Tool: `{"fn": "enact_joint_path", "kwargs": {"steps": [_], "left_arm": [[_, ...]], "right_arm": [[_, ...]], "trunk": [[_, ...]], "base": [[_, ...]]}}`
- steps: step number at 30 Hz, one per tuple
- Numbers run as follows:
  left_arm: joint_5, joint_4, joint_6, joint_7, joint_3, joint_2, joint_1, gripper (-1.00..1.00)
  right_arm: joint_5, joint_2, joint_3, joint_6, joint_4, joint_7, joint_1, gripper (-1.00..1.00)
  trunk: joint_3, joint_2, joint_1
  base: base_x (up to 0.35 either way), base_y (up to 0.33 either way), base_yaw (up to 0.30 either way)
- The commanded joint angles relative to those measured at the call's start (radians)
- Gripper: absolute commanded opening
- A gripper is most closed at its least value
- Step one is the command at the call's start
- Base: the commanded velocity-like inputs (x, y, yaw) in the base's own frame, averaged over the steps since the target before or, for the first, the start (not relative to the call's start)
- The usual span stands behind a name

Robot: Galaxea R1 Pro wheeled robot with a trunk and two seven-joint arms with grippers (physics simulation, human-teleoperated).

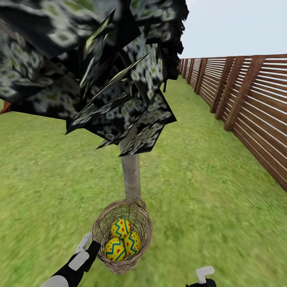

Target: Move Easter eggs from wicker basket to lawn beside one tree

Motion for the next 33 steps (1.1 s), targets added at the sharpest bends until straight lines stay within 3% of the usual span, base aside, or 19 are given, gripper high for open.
{"fn": "enact_joint_path", "kwargs": {"steps": [1,22,26,33], "left_arm": [[0.004,-0.003,0.003,0.006,0.004,-0.001,-0.001,-1.00],[0.004,-0.003,0.003,0.006,0.004,-0.001,-0.001,-1.00],[0.004,-0.003,0.003,0.006,0.004,-0.001,-0.001,-1.00],[0.004,-0.002,0.003,0.006,0.004,-0.001,-0.001,-1.00]], "right_arm": [[0.008,0.000,-0.008,-0.004,0.001,0.002,0.000,1.00],[0.008,0.000,-0.008,-0.004,0.001,0.002,0.000,1.00],[0.008,-0.001,-0.008,-0.004,0.001,0.002,0.000,1.00],[0.011,-0.003,-0.008,-0.004,0.001,0.004,0.000,1.00]], "trunk": [[-0.001,0.000,0.000],[-0.001,0.000,0.000],[-0.001,0.000,0.000],[-0.001,0.000,0.000]], "base": [[0.000,0.000,0.280],[0.000,0.000,0.292],[0.032,0.000,0.057],[0.304,0.000,0.000]]}}
